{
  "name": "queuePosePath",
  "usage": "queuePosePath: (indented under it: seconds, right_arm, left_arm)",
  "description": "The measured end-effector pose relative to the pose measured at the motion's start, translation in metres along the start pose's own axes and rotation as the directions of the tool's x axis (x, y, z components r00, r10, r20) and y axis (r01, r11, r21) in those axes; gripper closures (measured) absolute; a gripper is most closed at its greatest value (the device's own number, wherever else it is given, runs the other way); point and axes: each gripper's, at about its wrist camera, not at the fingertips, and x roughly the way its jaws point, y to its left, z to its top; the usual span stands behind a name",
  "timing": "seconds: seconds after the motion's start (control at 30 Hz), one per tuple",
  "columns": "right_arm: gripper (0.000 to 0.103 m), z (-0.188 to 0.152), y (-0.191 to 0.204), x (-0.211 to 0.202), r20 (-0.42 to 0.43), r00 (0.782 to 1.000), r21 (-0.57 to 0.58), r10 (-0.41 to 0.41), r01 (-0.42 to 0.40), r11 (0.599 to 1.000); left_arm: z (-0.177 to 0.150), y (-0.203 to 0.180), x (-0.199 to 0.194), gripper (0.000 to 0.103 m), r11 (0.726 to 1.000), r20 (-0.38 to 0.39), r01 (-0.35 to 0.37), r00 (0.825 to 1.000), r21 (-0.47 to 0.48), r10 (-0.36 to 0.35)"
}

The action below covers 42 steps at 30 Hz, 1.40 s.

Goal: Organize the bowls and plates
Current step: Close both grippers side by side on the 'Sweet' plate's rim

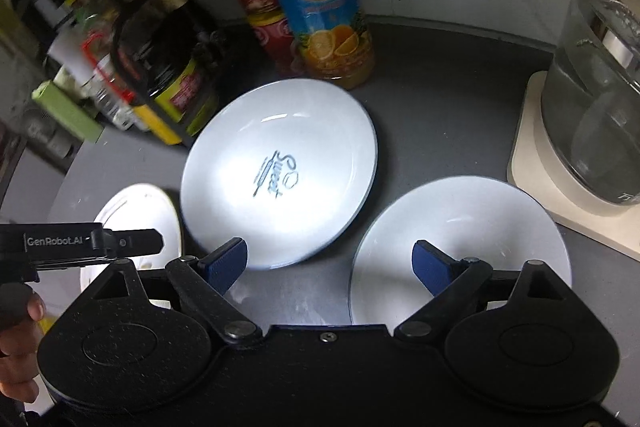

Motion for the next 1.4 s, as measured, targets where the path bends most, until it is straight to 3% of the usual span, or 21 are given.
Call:
queuePosePath:
  seconds: [0.13, 0.37, 0.63, 0.87, 1.13, 1.4]
  right_arm:
    - [0.018, 0.007, 0.001, 0.012, 0.009, 1.0, 0.052, -0.017, 0.017, 0.999]
    - [0.033, 0.02, -0.005, 0.039, 0.001, 0.998, 0.134, -0.055, 0.055, 0.989]
    - [0.052, 0.03, -0.017, 0.062, -0.008, 0.997, 0.219, -0.075, 0.075, 0.973]
    - [0.056, 0.037, -0.019, 0.076, -0.028, 0.996, 0.243, -0.084, 0.089, 0.966]
    - [0.07, 0.038, -0.025, 0.092, -0.06, 0.994, 0.268, -0.094, 0.106, 0.958]
    - [0.076, 0.038, -0.024, 0.102, -0.077, 0.994, 0.286, -0.083, 0.102, 0.953]
  left_arm:
    - [0.016, 0.004, 0.006, 0.046, 0.999, 0.013, 0.019, 1.0, 0.036, -0.019]
    - [0.043, 0.02, 0.026, 0.05, 0.998, 0.006, 0.063, 0.998, 0.015, -0.063]
    - [0.066, 0.03, 0.055, 0.066, 0.994, -0.023, 0.107, 0.994, -0.01, -0.108]
    - [0.082, 0.037, 0.073, 0.073, 0.99, -0.033, 0.139, 0.99, -0.029, -0.14]
    - [0.092, 0.047, 0.094, 0.08, 0.985, -0.07, 0.158, 0.984, -0.063, -0.163]
    - [0.092, 0.051, 0.111, 0.093, 0.976, -0.108, 0.183, 0.975, -0.116, -0.196]
